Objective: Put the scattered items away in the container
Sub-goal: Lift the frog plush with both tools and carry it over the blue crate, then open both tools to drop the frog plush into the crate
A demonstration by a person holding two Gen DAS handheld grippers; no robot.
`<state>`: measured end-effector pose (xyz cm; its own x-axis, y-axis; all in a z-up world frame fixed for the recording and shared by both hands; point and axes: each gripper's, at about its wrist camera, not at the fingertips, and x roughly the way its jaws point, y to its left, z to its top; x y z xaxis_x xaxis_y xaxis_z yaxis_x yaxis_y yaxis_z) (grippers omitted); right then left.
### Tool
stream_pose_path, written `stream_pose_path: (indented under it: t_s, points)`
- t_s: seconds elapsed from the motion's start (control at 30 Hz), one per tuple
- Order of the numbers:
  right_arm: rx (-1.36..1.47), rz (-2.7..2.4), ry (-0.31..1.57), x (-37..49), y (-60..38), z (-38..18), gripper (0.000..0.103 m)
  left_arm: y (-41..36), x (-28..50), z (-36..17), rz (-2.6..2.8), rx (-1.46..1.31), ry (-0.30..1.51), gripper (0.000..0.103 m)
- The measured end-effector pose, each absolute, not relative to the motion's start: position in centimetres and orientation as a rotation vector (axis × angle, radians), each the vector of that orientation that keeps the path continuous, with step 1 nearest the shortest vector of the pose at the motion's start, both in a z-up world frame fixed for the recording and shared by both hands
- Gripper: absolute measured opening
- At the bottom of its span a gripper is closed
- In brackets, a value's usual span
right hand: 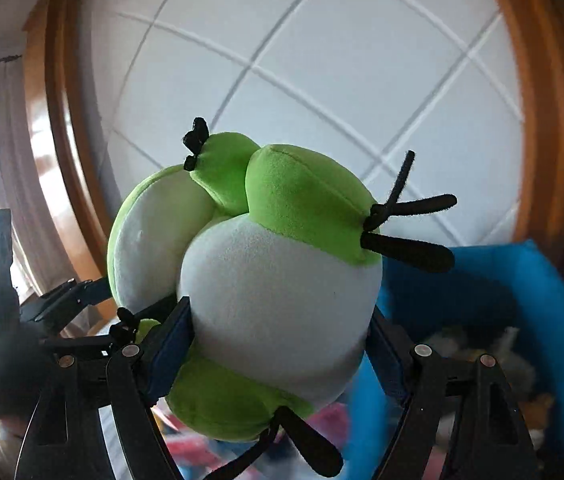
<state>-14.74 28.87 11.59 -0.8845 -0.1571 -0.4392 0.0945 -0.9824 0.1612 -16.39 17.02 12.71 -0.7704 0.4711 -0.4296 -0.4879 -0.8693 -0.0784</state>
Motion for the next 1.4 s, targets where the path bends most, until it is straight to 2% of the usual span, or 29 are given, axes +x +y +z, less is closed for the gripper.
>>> stream_pose_path:
  t_s: [0.17,0.3,0.47,0.87,1.07,1.17,1.2,1.33,1.4]
  points:
    - [0.82,-2.939,-0.175,-13.0,41.0,9.1,0.08,29.3,-13.8,11.6,2.481,-0.728,0.052,0.077]
    - [0.985,-2.893,-0.27,-11.2,50.6,5.2,0.08,38.1,-13.3,8.6,2.404,-0.898,0.108,0.077]
    - [1.124,-2.83,-0.376,-13.0,57.0,1.0,0.08,44.3,-15.2,5.4,2.385,-1.059,0.162,0.077]
    - [1.352,-2.656,-0.47,-21.4,63.1,-6.0,0.08,48.2,-22.5,-1.1,2.409,-1.336,0.192,0.077]
    - [1.555,-2.638,-0.495,-26.0,65.1,-10.8,0.081,48.6,-28.4,-7.8,2.272,-1.671,0.07,0.077]
    - [1.681,-2.637,-0.376,-26.5,64.8,-12.4,0.081,49.5,-28.2,-8.8,2.274,-1.699,0.193,0.078]
    - [1.692,-2.647,-0.356,-26.5,64.8,-12.4,0.085,49.9,-27.7,-8.7,2.283,-1.672,0.233,0.08]
    - [1.712,-2.682,-0.348,-25.9,65.2,-12.2,0.089,51.2,-26.4,-9.0,2.288,-1.638,0.374,0.081]
    - [1.739,-2.695,-0.322,-25.7,65.4,-12.2,0.093,51.2,-26.1,-8.9,2.289,-1.636,0.387,0.08]
